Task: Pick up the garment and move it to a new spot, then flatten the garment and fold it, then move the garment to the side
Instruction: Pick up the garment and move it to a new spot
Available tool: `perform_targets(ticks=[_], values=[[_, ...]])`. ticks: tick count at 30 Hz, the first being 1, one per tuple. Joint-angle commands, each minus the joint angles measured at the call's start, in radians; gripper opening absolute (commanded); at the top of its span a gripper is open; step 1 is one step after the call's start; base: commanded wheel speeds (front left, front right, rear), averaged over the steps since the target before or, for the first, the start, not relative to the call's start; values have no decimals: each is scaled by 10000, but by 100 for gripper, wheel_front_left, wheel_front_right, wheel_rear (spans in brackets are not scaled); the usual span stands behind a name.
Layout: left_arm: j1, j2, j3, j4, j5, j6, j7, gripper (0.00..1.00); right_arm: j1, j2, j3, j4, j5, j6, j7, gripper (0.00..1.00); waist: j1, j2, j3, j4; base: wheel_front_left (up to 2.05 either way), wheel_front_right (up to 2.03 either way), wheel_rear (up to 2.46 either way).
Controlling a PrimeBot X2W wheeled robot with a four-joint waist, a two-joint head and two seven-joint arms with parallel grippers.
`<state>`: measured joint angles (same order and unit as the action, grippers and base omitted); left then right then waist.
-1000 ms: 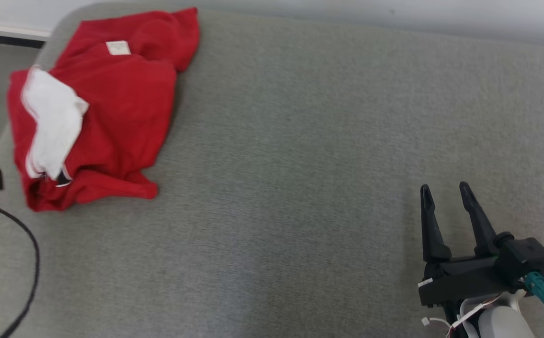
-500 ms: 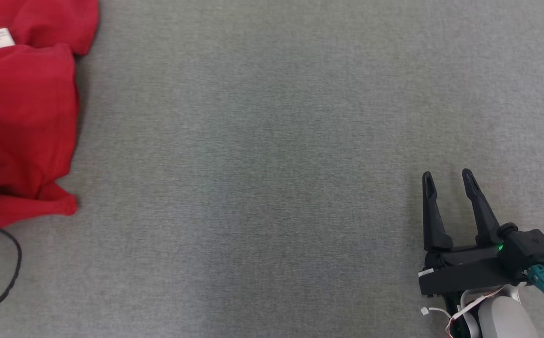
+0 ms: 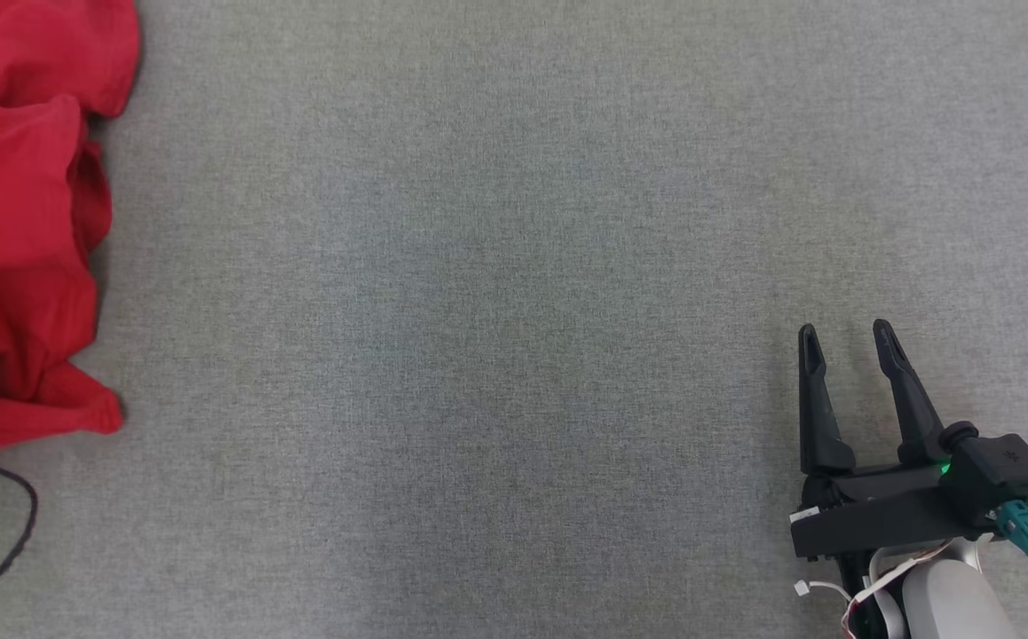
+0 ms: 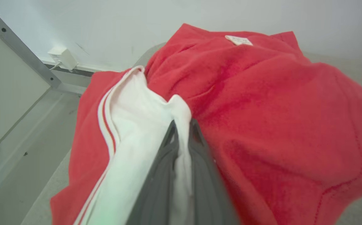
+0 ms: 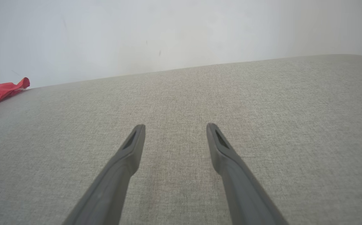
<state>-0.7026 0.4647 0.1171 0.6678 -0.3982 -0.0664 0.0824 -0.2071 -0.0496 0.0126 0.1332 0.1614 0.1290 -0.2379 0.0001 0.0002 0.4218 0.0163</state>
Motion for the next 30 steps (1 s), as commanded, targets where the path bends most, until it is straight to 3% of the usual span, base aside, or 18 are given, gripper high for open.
perform_targets(ticks=[1, 11, 18, 25, 30], values=[[-128, 83, 24, -25, 111, 53, -141, 0, 8, -13, -42, 22, 42, 33, -46, 100, -1, -2, -105, 19, 0, 0, 0], [-841, 495, -131, -1422, 473, 60, -1542, 0, 276, -13, 112, 434, 402, 33, -195, 100, -1, -2, -1073, 190, 0, 0, 0], [-1722, 690, -758, -3187, 832, -98, -1176, 0, 446, -18, 257, 792, 823, 33, -270, 100, -1, -2, -1739, -144, 0, 0, 0], [-2632, 312, -1646, -4976, 961, -180, -356, 0, 605, -15, 399, 897, 1293, 33, -284, 100, -1, -2, -2112, -920, 0, 0, 0], [-2900, -352, -2476, -5803, 882, -244, 101, 0, 766, -15, 416, 864, 1469, 33, -285, 100, -1, -2, -2298, -1598, 0, 0, 0]])
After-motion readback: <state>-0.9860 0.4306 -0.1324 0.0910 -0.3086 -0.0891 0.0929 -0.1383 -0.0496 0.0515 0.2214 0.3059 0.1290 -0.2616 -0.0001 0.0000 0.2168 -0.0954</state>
